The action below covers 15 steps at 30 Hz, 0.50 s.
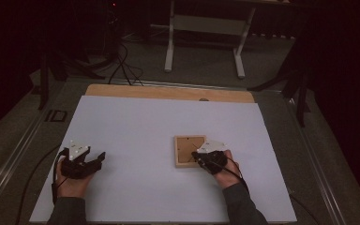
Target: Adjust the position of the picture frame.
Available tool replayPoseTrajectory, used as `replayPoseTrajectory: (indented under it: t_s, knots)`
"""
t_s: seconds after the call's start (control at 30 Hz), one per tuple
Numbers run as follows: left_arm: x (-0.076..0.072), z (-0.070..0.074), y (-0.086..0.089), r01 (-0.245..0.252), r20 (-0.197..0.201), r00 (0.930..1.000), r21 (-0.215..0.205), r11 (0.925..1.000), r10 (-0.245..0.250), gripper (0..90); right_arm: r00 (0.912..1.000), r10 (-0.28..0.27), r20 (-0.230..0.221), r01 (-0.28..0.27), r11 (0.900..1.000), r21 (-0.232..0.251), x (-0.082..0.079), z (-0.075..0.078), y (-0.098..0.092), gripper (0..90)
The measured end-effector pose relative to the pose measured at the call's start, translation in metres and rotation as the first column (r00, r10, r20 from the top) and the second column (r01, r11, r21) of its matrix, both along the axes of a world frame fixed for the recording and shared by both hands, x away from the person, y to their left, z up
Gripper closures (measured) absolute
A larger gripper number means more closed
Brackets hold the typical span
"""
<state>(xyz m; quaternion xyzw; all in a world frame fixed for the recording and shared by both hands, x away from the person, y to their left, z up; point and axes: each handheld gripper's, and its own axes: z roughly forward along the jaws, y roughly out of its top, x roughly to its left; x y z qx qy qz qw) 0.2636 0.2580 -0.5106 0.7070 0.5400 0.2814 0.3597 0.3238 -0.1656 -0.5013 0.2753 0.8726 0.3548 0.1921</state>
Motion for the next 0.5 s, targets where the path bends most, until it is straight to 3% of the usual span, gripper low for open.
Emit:
replayPoseTrajectory:
  t_s: [0.07, 0.1, 0.17, 0.2, 0.27, 0.3, 0.4, 0.5]
  knots:
    - [0.000, 0.000, 0.000, 0.000, 0.001, 1.0000, -0.001, 1.0000, 0.000, 38.6, 0.9997, -0.024, 0.008, 0.024, 1.000, 0.010, 0.001, 0.002, -0.004, 89.5]
    - [0.000, 0.000, 0.000, 0.000, 0.001, 1.0000, -0.002, 1.0000, 0.000, 38.6, 0.9961, -0.085, 0.026, 0.084, 0.996, 0.030, 0.004, 0.006, -0.015, 88.4]
    - [0.000, 0.000, 0.000, 0.000, 0.003, 1.0000, -0.003, 1.0000, 0.000, 38.6, 0.9939, -0.107, 0.029, 0.106, 0.994, 0.036, 0.005, 0.007, -0.019, 88.2]
    - [0.000, 0.001, 0.000, -0.001, 0.003, 1.0000, -0.003, 1.0000, 0.001, 38.6, 0.9858, -0.165, 0.028, 0.164, 0.985, 0.052, 0.008, 0.008, -0.031, 88.4]
    - [0.000, 0.001, 0.000, -0.001, 0.003, 1.0000, -0.004, 1.0000, 0.001, 38.6, 0.9808, -0.194, 0.023, 0.192, 0.980, 0.057, 0.008, 0.008, -0.036, 88.7]
    - [0.000, 0.001, 0.000, -0.001, 0.003, 1.0000, -0.004, 1.0000, 0.001, 38.6, 0.9708, -0.239, 0.015, 0.238, 0.969, 0.068, 0.010, 0.007, -0.045, 89.5]
    - [0.000, 0.001, 0.000, 0.000, 0.002, 1.0000, -0.003, 1.0000, 0.001, 38.6, 0.9615, -0.275, 0.002, 0.274, 0.960, 0.062, 0.011, 0.003, -0.052, 89.7]
    - [0.000, 0.001, 0.000, 0.001, 0.002, 1.0000, -0.002, 1.0000, -0.001, 38.6, 0.9609, -0.276, -0.025, 0.277, 0.960, 0.044, 0.011, -0.004, -0.052, 89.7]
